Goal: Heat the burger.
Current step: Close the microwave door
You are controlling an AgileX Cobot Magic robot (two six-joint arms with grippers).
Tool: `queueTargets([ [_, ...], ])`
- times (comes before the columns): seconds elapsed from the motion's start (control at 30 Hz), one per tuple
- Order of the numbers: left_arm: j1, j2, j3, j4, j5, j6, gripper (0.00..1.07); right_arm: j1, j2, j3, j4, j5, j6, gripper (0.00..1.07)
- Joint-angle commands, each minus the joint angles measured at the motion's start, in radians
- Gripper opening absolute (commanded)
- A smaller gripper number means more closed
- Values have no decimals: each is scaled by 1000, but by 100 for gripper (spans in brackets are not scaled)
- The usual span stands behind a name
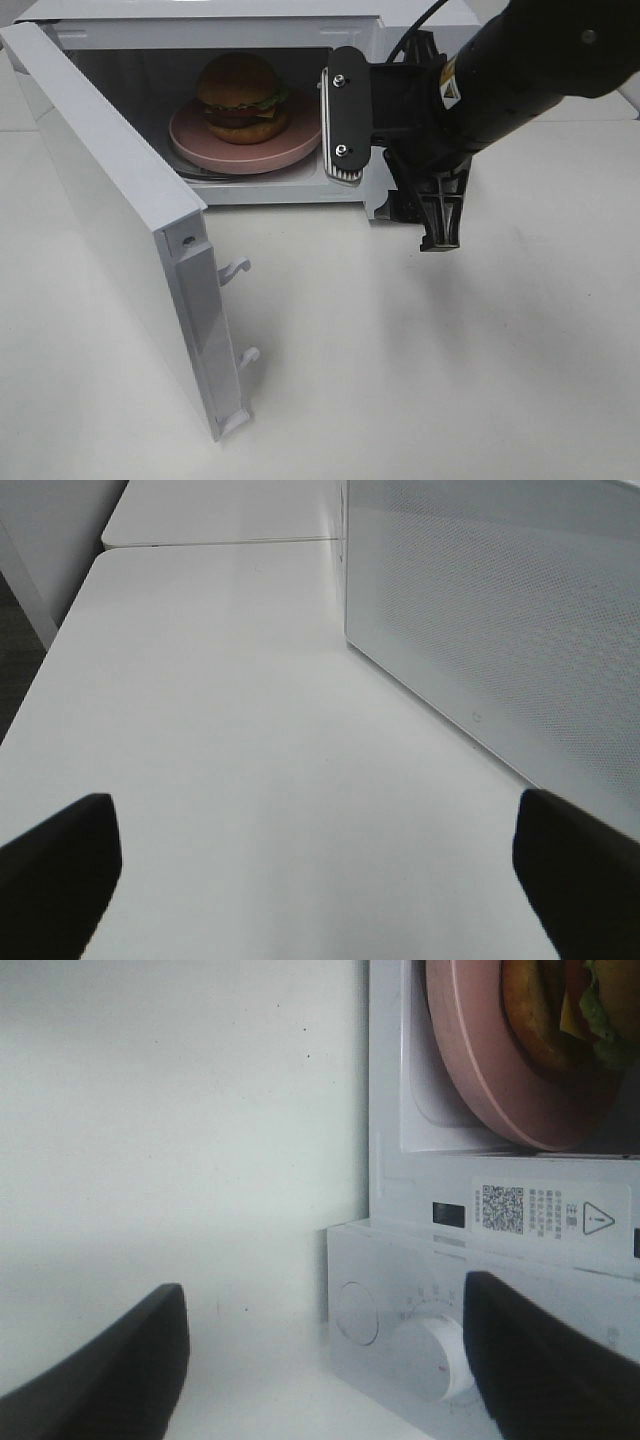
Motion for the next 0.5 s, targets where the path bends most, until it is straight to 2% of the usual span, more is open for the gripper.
queueTargets([
  [0.03, 1, -18, 2, 3, -3, -3, 100, 1, -44, 31, 4, 7, 51, 74],
  [0.5, 1, -18, 2, 3, -3, -3, 100, 1, -271, 200, 28, 130, 358, 74],
])
